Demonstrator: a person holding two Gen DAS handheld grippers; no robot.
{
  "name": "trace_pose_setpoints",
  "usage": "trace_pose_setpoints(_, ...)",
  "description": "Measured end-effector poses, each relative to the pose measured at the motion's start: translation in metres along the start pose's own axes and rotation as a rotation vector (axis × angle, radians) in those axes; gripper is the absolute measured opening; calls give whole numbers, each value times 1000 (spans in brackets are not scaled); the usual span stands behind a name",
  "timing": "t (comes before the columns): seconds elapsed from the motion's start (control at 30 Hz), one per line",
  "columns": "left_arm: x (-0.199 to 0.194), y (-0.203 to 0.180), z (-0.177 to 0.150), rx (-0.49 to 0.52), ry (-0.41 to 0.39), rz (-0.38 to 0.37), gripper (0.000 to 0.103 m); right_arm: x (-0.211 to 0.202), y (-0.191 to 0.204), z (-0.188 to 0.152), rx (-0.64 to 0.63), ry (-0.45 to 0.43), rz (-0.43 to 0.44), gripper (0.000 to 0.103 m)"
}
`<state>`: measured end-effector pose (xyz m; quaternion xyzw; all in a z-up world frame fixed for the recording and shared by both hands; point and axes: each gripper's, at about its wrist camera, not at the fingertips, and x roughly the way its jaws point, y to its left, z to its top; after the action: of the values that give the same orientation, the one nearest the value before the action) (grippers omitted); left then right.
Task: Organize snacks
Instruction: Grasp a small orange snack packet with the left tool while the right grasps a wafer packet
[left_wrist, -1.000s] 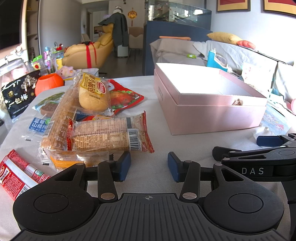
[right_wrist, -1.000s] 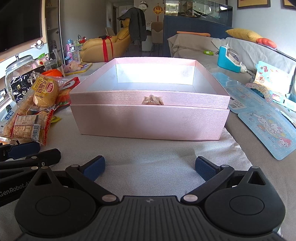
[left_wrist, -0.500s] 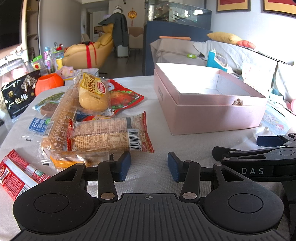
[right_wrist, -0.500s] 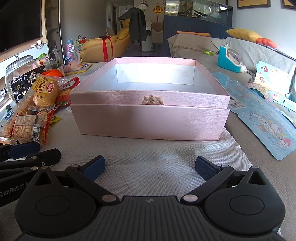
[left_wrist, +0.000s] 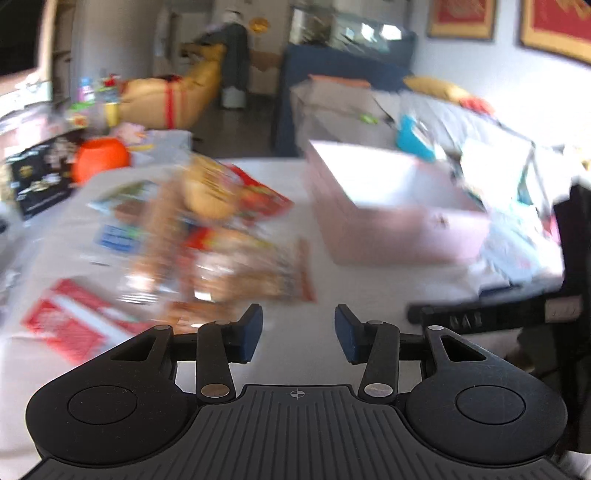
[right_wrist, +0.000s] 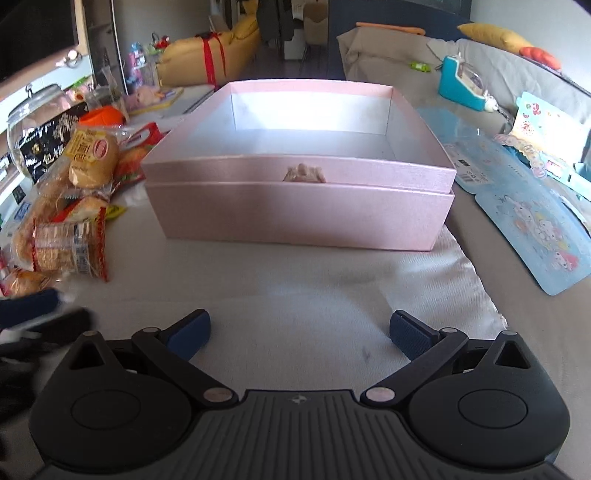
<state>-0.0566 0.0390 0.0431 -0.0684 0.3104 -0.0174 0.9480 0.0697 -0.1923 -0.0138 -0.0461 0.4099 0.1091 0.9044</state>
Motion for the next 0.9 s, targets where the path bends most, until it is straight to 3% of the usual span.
trace_pose_setpoints(0.1, -22, 40, 10, -122, -18, 59, 48, -1, 4, 6, -43, 18, 35, 101)
trace_pose_setpoints(0.2, -28, 87, 12, -271, 7, 159, 47, -10, 17, 13, -73, -6, 190, 98)
trace_pose_setpoints(0.27, -28, 115, 7, -367, 34, 216, 47, -19, 33, 19, -99, -52, 279, 98)
trace_pose_setpoints(0.33, -29, 131, 2, -434, 41, 218, 47, -30, 52, 24, -147, -139, 353, 98)
trace_pose_setpoints(0.43, -29, 132, 1, -431, 51, 177, 47, -30, 86, 43, -228, -182, 440, 97)
trace_pose_setpoints(0.57, -22, 111, 8, -366, 93, 73, 47, -9, 119, 70, -278, -127, 499, 73)
trace_pose_setpoints(0.63, -16, 102, 7, -358, 117, 30, 47, 5, 126, 75, -306, -79, 489, 58)
trace_pose_setpoints(0.67, -16, 99, 6, -354, 125, 7, 47, 12, 127, 76, -313, -36, 486, 44)
trace_pose_setpoints(0.77, -6, 85, 3, -339, 159, -55, 47, 14, 109, 67, -277, 43, 533, 41)
trace_pose_setpoints(0.9, 19, 72, 6, -335, 178, -44, 47, 10, 89, 52, -204, 131, 593, 41)
